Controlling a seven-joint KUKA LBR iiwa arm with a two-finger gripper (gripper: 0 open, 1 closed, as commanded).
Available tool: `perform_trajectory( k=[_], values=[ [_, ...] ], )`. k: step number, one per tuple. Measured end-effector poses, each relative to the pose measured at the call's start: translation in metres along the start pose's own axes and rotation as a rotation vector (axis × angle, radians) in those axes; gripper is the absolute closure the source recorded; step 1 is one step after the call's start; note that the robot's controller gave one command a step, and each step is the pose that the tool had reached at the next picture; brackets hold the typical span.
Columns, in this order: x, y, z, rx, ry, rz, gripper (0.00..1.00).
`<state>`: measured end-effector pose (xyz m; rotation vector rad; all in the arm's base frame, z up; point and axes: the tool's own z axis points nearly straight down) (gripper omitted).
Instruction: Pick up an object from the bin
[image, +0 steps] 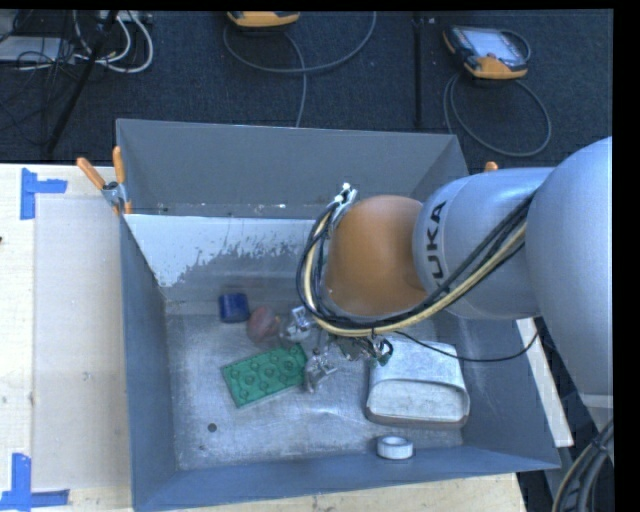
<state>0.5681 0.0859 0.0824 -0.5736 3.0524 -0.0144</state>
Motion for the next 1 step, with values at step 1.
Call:
perform_trajectory(
  k=[1],
  values=[
    [-0.0113,-0.0052,-0.1901,-0.013,0.024,0.032,1.00]
  ],
)
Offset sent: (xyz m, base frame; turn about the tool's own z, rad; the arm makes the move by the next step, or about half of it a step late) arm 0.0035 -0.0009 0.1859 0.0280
